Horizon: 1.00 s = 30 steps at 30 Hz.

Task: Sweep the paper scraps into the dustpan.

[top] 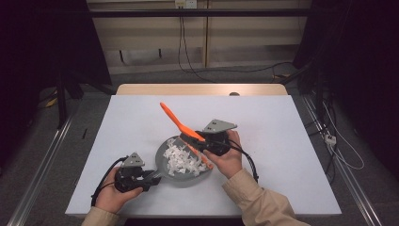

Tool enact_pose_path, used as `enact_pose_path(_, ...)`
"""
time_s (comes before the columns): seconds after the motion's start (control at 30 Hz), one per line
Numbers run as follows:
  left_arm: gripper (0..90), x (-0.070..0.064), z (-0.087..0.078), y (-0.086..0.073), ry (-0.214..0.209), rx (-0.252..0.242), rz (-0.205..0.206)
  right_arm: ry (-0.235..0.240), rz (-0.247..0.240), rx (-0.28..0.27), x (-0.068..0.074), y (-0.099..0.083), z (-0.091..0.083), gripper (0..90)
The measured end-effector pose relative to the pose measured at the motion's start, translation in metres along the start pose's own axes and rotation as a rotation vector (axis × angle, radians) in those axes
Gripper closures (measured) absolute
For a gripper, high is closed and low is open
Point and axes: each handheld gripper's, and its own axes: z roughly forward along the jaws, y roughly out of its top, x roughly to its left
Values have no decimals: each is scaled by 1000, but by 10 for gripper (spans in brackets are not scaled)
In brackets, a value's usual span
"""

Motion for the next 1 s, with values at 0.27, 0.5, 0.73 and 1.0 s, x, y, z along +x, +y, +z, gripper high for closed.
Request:
enact_pose_path(0.27,624,-5,-2,2,-30,-8,25,-74,41,-13,-22,-4,-8,712)
enact_pose_path(0.5,623,-7,2,2,-54,15,45,-144,88,30,-43,-19,-6,711)
enact_pose_path(0.73,623,-7,4,3,-59,17,45,-195,79,43,-53,-27,-6,711)
enact_pose_path(1.0,622,-7,4,4,-56,18,44,-213,91,106,-56,-28,-8,661)
